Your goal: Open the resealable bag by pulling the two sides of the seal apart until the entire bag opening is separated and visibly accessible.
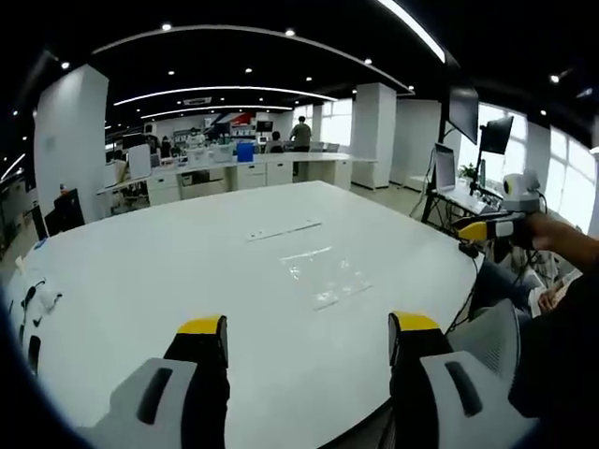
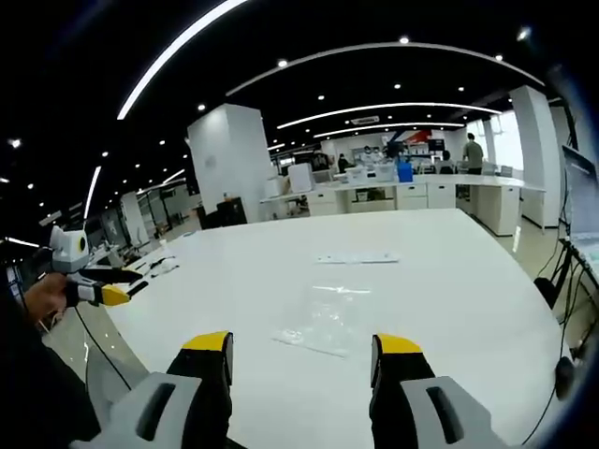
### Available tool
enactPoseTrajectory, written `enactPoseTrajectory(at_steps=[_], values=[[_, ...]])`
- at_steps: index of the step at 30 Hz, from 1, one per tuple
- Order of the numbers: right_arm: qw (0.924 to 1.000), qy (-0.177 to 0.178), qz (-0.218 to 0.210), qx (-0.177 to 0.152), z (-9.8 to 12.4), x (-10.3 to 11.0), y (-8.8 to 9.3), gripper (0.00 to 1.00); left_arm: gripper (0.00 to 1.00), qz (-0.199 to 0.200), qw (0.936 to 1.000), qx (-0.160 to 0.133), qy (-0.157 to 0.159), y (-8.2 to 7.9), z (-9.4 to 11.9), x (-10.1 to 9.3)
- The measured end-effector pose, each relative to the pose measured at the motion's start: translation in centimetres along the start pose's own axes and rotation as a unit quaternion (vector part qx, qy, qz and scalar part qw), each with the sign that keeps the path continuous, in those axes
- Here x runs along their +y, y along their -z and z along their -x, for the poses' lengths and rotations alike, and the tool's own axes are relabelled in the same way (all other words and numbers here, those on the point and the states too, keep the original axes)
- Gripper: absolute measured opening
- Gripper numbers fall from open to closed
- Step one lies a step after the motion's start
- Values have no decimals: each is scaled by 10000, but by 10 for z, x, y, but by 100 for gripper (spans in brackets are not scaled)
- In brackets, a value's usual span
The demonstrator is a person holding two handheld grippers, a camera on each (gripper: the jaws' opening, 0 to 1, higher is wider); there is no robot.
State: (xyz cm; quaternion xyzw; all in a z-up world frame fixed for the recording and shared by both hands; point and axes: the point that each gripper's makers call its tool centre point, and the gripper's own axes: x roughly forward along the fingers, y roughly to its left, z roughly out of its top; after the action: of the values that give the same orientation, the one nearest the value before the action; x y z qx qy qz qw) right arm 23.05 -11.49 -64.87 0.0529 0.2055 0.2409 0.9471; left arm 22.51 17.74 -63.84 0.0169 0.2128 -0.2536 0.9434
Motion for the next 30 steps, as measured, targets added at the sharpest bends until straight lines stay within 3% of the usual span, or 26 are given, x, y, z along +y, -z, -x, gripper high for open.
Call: enactPoseTrajectory(at_steps=[17,21,30], values=[[9999,-84,-15,61,-10,9,4,58,67,78,10000,-26,-9,0,0,-1],[9999,147,-14,51,-9,-1,3,59,66,47,9999,115,-46,9,-2,1],[9994,331,-96,-6,-5,-11,0,59,66,114,9999,123,3,14,-3,0]])
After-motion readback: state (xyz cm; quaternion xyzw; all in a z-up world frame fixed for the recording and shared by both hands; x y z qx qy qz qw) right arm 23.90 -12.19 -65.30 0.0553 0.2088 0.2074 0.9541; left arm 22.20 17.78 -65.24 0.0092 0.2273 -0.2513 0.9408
